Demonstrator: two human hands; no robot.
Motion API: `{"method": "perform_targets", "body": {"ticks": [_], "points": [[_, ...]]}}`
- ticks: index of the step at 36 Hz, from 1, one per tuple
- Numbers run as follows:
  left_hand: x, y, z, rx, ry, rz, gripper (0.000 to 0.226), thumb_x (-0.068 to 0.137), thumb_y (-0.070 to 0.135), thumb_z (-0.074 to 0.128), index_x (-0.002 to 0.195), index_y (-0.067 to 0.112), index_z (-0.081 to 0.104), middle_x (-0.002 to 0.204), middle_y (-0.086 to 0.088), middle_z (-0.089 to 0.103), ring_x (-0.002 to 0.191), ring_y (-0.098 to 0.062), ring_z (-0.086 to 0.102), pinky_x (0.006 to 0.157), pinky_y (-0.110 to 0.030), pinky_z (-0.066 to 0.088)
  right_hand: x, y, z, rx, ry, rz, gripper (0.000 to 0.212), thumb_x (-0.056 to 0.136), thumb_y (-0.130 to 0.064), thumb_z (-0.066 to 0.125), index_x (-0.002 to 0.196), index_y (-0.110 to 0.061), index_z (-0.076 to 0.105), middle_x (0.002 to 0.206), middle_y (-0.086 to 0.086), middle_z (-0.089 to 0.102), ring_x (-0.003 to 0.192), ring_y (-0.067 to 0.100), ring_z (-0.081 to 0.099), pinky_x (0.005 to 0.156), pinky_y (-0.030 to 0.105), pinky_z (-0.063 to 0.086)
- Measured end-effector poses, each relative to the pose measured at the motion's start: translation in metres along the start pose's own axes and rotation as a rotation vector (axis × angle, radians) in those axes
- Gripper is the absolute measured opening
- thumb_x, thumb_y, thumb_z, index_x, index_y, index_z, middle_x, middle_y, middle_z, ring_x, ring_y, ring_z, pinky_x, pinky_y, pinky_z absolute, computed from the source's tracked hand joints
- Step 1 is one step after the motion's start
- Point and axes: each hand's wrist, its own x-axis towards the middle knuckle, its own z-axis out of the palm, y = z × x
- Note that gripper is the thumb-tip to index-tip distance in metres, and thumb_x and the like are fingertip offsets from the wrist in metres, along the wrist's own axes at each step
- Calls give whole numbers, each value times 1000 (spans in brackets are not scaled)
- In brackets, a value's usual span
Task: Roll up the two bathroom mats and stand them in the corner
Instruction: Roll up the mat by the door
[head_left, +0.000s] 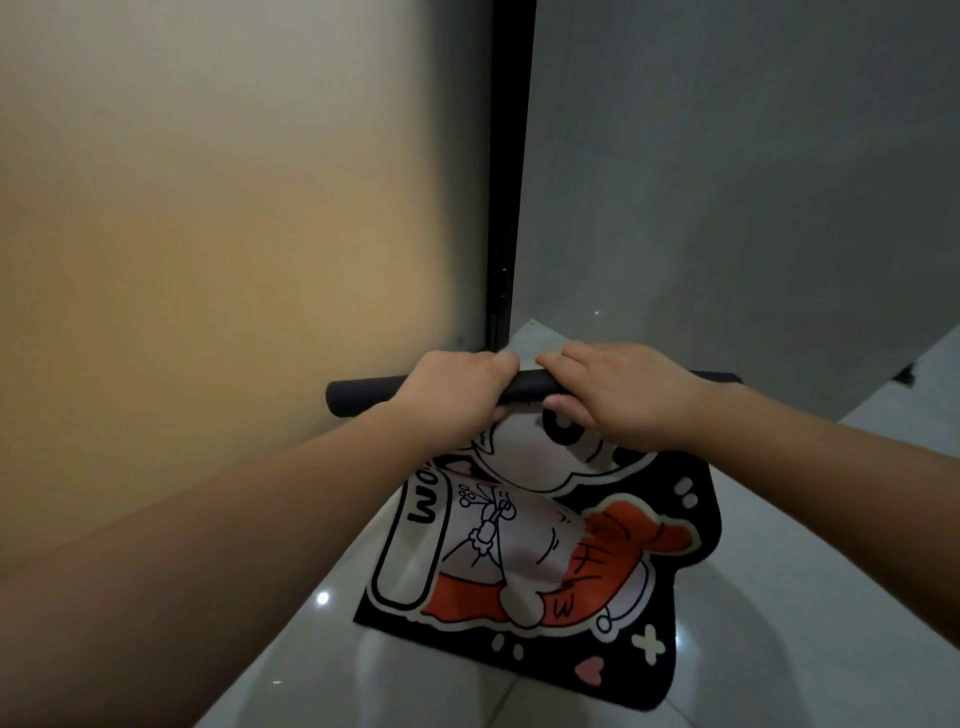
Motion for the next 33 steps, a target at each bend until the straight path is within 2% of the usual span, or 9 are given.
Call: {"method": "perform_targets", "body": {"ticks": [6,9,12,14,17,22,25,28,33], "points": [[-1,3,4,3,144,9,40,89,54,51,101,16,45,97,-2,60,82,-25,61,60,-34,40,8,0,-14,375,-141,176,27,91,-42,54,105,-19,49,91,-3,48,73,14,45,63,28,33],[0,7,0,-27,60,3,33,87,49,52,96,20,40,91,0,60,81,-25,61,58,-31,33,10,-3,-17,173,-159,164,28,92,-42,52,105,-18,47,82,-3,48,69,18,46,60,31,32],[4,3,-9,-105,-152,-66,36,77,44,59,102,23,43,82,2,54,76,-24,54,60,-30,34,5,-4,-12,-93,-34,7,22,95,-36,45,104,-16,46,84,-3,50,69,24,51,49,31,23],[6,0,-11,-148,-225,-106,31,77,42,61,101,27,50,81,4,54,76,-21,52,62,-28,36,3,-4,-9,-152,53,-83,18,95,-30,44,101,-14,48,87,2,57,59,22,43,43,29,14],[8,-1,-9,-161,-197,-118,17,84,32,59,98,23,57,83,2,56,81,-22,57,61,-28,35,7,-4,-9,-103,50,-22,20,93,-32,47,104,-16,46,89,-2,50,65,17,40,48,30,26],[11,6,-9,-6,-127,-80,16,90,22,54,104,16,51,94,-6,62,80,-25,56,62,-33,35,12,5,-8,208,-185,126,17,81,-29,61,94,-24,51,79,-6,52,75,20,53,59,30,37],[12,9,-10,74,-53,-84,15,90,25,55,101,19,49,95,-3,61,85,-26,60,61,-34,34,13,9,-8,303,-223,157,24,77,-40,70,86,-27,53,69,-8,52,67,17,54,53,28,37],[11,9,-11,94,21,-83,24,88,34,58,103,18,47,99,-1,60,86,-25,61,61,-33,34,14,11,-11,369,-221,176,34,76,-58,65,85,-26,56,67,-7,56,63,11,54,56,31,40],[8,11,-6,125,119,-53,37,87,51,54,103,18,45,97,2,56,75,-19,52,58,-33,32,16,14,-11,420,-244,208,23,78,-45,66,88,-26,58,70,-6,56,68,18,56,63,33,43]]}}
